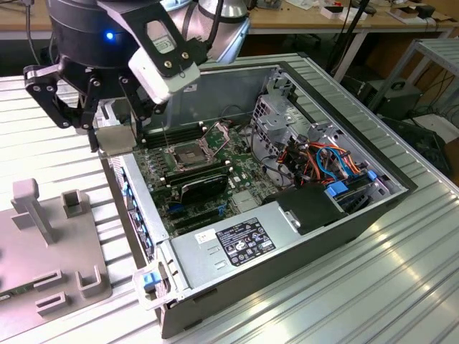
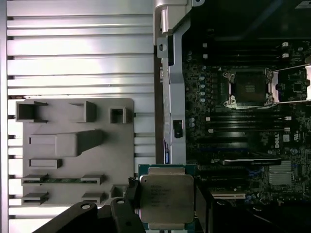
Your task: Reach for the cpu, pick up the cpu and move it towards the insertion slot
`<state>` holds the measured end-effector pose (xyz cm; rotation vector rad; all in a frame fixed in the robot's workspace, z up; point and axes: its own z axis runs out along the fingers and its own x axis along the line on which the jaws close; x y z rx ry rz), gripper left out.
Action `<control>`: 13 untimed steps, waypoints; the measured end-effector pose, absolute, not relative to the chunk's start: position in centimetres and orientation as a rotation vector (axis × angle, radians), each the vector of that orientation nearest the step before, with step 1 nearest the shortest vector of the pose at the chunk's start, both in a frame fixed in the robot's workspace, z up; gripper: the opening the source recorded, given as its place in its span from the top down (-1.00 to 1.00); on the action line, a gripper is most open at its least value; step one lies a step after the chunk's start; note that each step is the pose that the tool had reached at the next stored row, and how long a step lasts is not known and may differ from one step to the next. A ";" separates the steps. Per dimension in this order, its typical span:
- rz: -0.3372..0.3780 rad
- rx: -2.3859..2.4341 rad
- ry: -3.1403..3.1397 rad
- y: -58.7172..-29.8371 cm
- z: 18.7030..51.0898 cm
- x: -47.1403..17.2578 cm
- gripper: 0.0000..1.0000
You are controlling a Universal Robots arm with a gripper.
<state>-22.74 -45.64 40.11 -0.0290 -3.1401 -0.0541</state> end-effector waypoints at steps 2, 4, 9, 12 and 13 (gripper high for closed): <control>-0.054 -0.029 -3.140 -45.6 40.1 -22.2 -0.09; -0.054 -0.029 -3.140 -45.6 40.1 -21.6 -0.09; -0.054 -0.029 -3.140 -45.6 40.1 -19.9 -0.09; -0.054 -0.029 -3.140 -45.6 40.1 -19.1 -0.09; -0.054 -0.029 -3.140 -45.6 40.1 -18.8 -0.09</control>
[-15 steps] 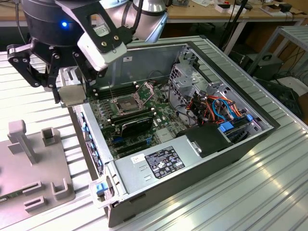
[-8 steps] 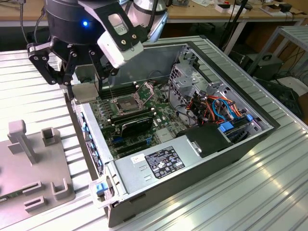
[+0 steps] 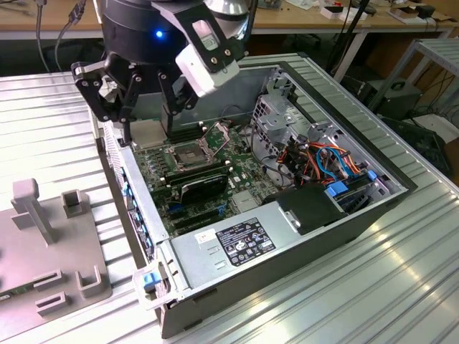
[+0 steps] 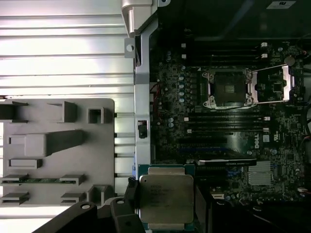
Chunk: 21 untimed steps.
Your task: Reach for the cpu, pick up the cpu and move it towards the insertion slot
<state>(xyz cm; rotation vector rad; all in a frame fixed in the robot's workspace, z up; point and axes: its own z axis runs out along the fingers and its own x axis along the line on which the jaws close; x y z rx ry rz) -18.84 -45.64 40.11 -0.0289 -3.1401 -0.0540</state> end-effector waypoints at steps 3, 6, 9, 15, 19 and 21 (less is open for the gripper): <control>-0.054 -0.029 -3.140 -45.6 40.1 -18.2 -0.09; -0.054 -0.029 -3.140 -45.6 40.1 -17.4 -0.09; -0.054 -0.029 -3.140 -45.6 40.1 -16.6 -0.09; -0.054 -0.029 -3.140 -45.6 40.1 -14.6 -0.09; -0.054 -0.029 -3.140 -45.5 40.1 -12.7 -0.09; -0.054 -0.029 -3.140 -45.2 40.1 -11.9 -0.09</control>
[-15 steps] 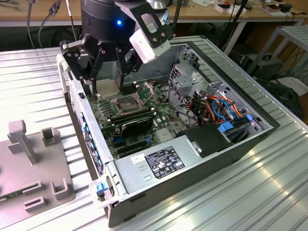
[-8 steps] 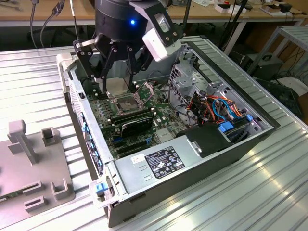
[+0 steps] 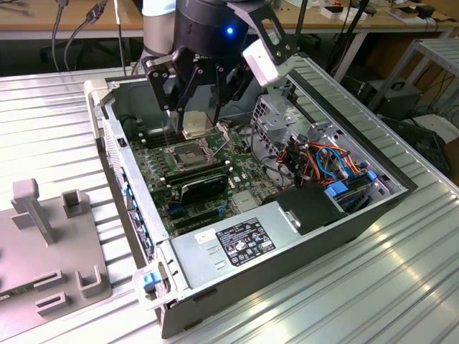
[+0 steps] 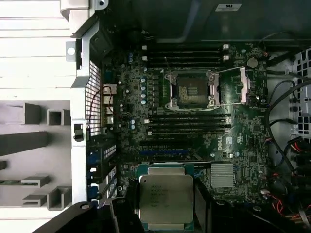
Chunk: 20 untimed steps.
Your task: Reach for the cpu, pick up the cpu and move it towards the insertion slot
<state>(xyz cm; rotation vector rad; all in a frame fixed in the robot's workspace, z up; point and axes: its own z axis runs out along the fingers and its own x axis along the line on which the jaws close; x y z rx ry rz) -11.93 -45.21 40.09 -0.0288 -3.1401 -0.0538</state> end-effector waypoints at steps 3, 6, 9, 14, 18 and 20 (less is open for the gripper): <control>-0.054 -0.029 -3.140 -44.7 40.1 -10.9 -0.09; -0.053 -0.029 -3.140 -44.2 40.1 -10.0 -0.09; -0.052 -0.029 -3.140 -43.8 40.1 -9.0 -0.09; -0.052 -0.029 -3.140 -43.3 40.1 -7.5 -0.09; -0.052 -0.029 -3.140 -43.2 40.1 -7.0 -0.09; -0.052 -0.029 -3.140 -43.2 40.1 -7.0 -0.09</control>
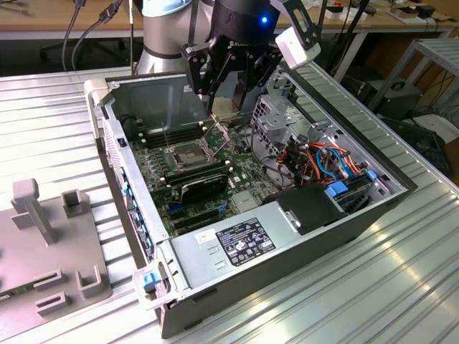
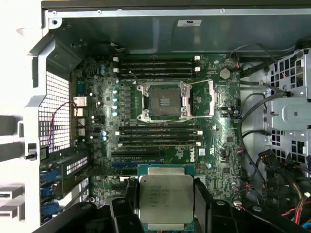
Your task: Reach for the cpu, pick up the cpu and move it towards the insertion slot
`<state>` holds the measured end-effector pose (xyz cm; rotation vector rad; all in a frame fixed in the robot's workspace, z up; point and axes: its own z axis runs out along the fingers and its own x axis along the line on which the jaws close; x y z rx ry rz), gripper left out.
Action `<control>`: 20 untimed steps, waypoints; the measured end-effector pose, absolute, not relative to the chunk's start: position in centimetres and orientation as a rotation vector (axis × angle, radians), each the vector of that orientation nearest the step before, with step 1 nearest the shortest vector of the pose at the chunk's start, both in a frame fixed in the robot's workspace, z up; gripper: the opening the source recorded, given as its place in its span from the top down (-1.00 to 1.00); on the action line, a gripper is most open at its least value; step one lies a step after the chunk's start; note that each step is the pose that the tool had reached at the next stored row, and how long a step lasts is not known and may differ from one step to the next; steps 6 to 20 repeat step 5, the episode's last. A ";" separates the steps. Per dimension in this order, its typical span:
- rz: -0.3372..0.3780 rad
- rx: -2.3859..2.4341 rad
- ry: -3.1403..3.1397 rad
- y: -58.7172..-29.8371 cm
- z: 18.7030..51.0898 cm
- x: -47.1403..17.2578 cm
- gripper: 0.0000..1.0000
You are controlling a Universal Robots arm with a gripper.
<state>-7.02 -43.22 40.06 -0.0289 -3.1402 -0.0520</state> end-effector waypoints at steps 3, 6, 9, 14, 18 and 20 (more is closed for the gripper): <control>-0.052 -0.029 -3.140 -43.2 40.1 -7.0 -0.09; -0.052 -0.029 -3.140 -43.2 40.1 -7.0 -0.09; -0.052 -0.029 -3.140 -43.2 40.1 -7.0 -0.09; -0.052 -0.029 -3.140 -43.2 40.1 -7.0 -0.09; -0.052 -0.029 -3.140 -43.2 40.1 -7.0 -0.09; -0.052 -0.029 -3.140 -43.2 40.1 -7.0 -0.09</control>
